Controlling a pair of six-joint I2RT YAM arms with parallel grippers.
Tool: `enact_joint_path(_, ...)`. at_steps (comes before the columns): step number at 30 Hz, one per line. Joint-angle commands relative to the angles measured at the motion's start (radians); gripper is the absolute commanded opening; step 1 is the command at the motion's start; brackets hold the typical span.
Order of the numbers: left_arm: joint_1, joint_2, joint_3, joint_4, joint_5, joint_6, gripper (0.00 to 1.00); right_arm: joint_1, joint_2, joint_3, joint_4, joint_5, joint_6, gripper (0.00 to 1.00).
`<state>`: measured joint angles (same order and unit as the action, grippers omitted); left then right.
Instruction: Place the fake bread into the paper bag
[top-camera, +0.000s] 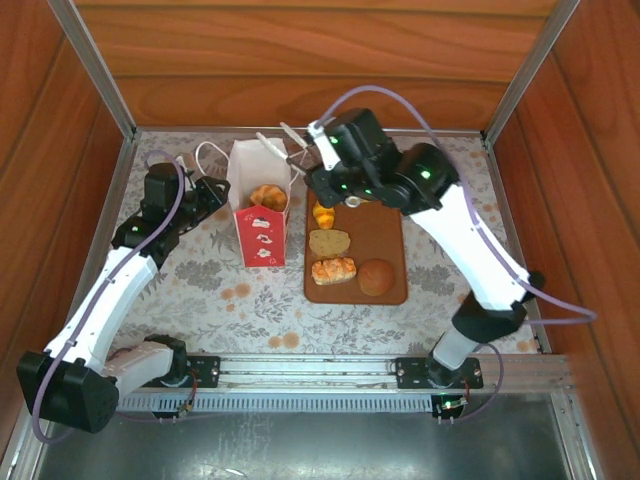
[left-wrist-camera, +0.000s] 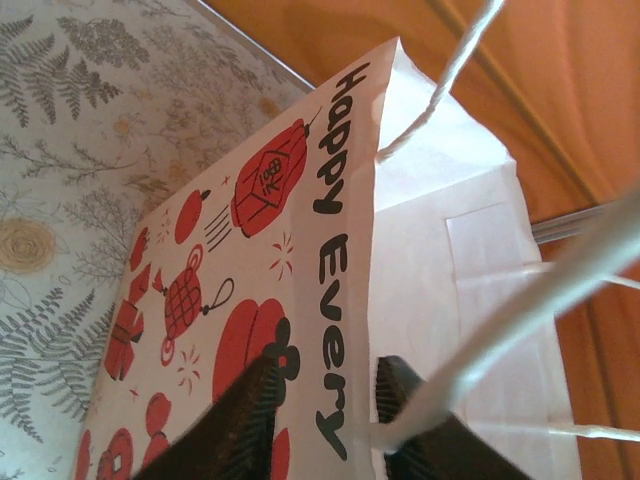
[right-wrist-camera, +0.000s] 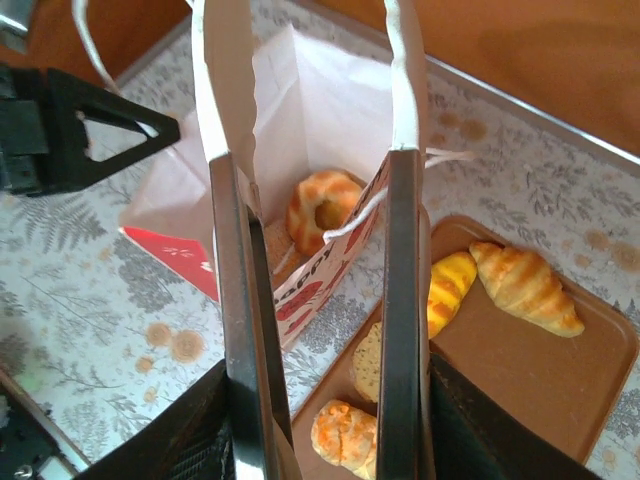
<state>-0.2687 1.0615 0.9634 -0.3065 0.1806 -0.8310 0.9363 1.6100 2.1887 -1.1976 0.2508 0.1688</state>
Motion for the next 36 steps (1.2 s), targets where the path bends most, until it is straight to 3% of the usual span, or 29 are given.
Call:
enact_joint_path(1,0.007,-0.027,-0.019,0.007,-0.006,0.005,0.40,-0.005,-0.099,-0.059,0.096,0.004,0.027,0.48)
enact_joint_path(9,0.020,-0.079,-0.040,0.006,-0.014,0.016,0.59,-0.137,-0.275,-0.260,0.107,0.036,0.084,0.49)
enact_joint_path(17,0.051,-0.167,-0.083,0.004,-0.034,0.034,0.72,-0.323,-0.419,-0.545,0.097,-0.028,0.138,0.51)
enact_joint_path(23,0.062,-0.211,-0.109,0.003,-0.035,0.063,0.89,-0.336,-0.392,-0.715,0.096,-0.090,0.153,0.52)
enact_joint_path(29,0.065,-0.261,-0.138,0.005,-0.036,0.095,0.99,-0.337,-0.328,-0.820,0.142,-0.164,0.157,0.53)
enact_joint_path(36,0.075,-0.298,-0.166,0.018,-0.028,0.102,1.00,-0.337,-0.224,-0.859,0.208,-0.226,0.161,0.55)
